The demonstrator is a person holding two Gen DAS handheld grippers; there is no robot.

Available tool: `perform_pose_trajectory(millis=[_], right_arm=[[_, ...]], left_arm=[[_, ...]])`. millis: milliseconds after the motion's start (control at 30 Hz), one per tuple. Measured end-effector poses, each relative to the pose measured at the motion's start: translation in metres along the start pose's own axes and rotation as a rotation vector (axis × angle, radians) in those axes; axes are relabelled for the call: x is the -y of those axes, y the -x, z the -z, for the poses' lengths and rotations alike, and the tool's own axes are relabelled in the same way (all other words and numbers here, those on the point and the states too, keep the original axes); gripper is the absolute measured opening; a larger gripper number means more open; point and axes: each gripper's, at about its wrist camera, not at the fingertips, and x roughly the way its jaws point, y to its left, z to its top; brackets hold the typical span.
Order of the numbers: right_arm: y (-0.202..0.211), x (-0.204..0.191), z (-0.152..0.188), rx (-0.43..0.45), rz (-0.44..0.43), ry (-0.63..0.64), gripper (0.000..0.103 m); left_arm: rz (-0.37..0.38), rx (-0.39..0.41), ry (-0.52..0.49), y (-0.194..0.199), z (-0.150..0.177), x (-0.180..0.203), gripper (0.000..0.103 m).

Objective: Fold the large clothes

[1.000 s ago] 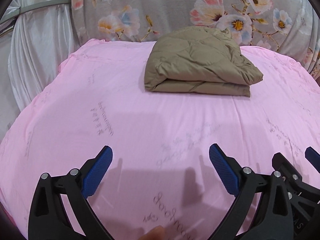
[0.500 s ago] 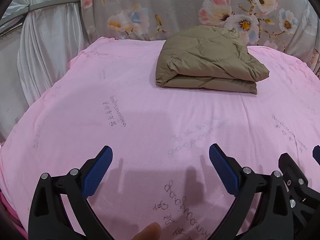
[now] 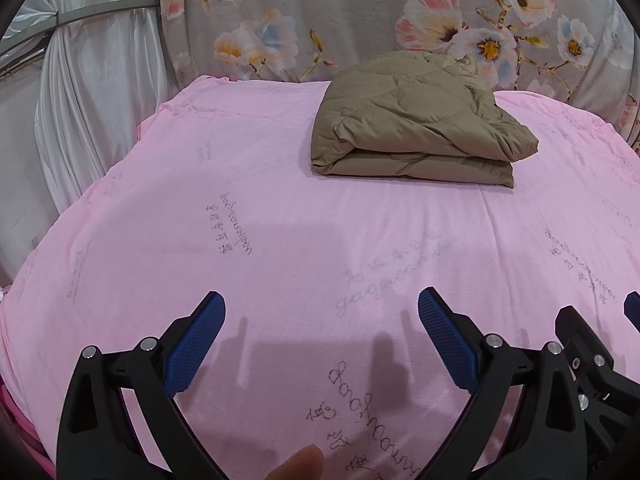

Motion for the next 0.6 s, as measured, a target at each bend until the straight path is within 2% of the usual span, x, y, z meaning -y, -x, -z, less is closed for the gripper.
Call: perform_pose_trajectory(millis=[600], right_arm=[[0.0005, -0.0009, 0.0012, -0.002, 0.019, -0.003, 0.087]], left_arm=[[0.001, 0.001, 0.0, 0.0005, -0.0006, 0.0009, 0.095]])
